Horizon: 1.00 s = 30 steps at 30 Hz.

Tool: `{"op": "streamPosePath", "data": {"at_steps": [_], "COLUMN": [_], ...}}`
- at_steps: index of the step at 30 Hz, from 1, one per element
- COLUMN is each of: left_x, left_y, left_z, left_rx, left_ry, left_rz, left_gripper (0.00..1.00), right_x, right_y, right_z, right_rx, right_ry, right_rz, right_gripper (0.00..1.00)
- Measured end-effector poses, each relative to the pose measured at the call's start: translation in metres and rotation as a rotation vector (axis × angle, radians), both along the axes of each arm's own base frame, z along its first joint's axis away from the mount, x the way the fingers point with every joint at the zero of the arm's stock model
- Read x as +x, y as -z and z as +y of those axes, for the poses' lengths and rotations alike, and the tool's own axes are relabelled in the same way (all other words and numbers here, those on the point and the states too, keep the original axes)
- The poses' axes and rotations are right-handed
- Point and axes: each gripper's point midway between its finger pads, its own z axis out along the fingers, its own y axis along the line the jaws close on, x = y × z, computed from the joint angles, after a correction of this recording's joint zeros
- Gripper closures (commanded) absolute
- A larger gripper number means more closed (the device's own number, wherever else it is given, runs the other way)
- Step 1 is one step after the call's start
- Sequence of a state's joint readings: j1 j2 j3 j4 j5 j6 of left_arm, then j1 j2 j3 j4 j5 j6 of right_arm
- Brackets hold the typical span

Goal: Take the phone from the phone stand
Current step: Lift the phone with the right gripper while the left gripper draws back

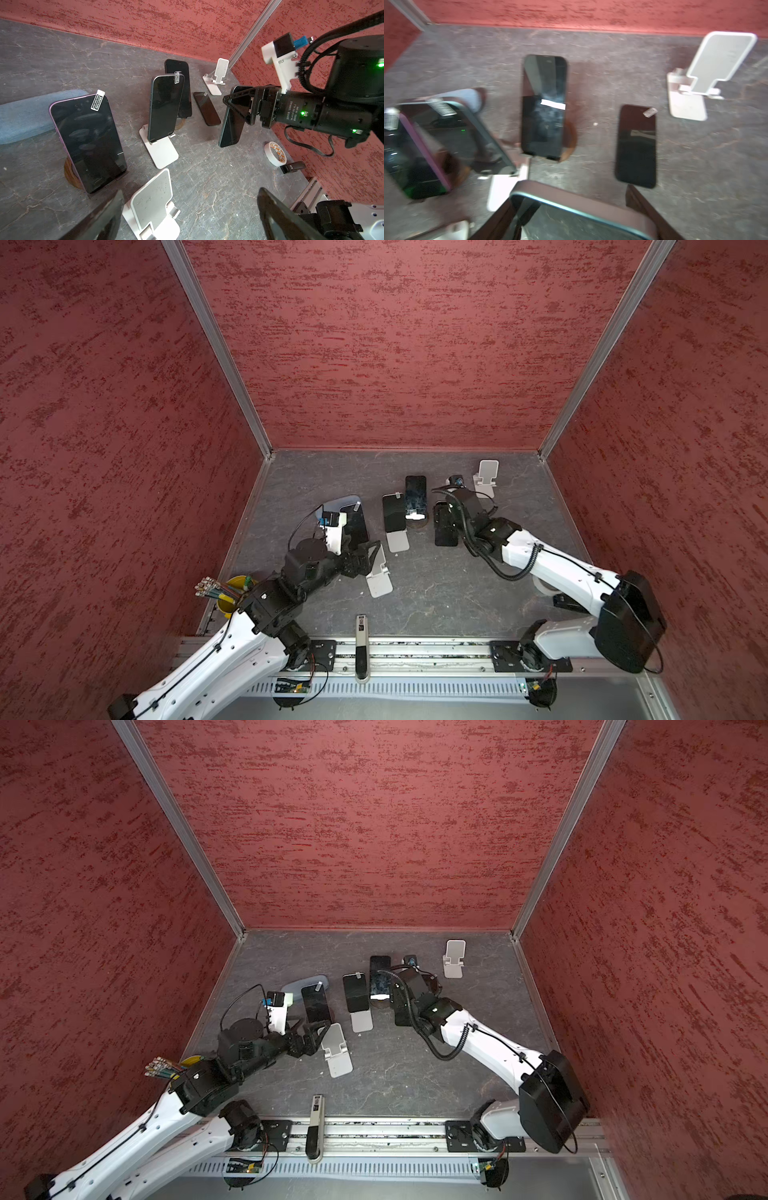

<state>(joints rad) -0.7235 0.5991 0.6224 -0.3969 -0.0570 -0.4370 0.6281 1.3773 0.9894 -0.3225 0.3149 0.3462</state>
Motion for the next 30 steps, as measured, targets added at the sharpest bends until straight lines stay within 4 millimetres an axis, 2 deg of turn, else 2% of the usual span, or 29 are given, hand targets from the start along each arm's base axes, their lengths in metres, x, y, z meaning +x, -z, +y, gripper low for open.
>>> {"op": "streamPosePath", "data": {"at_steps": [5,9,13,21,26,30], "left_x": [0.002,0.004,0.004,0.008,0.01,0.011], "left_y": [0.003,0.006,0.005,0.008,0.014,0.014], "left_z": [-0.002,-0.003,-0.003,-0.004,-0.005,-0.005], "left_rx": [0.006,0.013,0.01,0.019,0.035,0.036], "left_ry": [0.0,-0.002,-0.006,-0.013,-0.015,-0.019], "left_rz": [0.008,0.018,0.014,0.02,0.036,0.034], "left_gripper": [0.01,0.01,0.01,0.01,0.01,0.01], "right_x": [0.011,0.019,0.019,0.012,0.0,-0.006], "right_y": [0.01,0.022,0.043,0.076,0.096,0.105], "right_z": [-0.032,-0.047,-0.059,-0.072,-0.076,-0.078], "right_rx": [-0.02,-0.029,-0.044,-0.063,-0.062,-0.05], "right_ry": [0.054,0.079,0.096,0.11,0.104,0.103], "right_rz": [0.039,0.072,0.122,0.208,0.266,0.296], "right_gripper": [0.4,0.4,0.4,0.4,0.4,0.4]}}
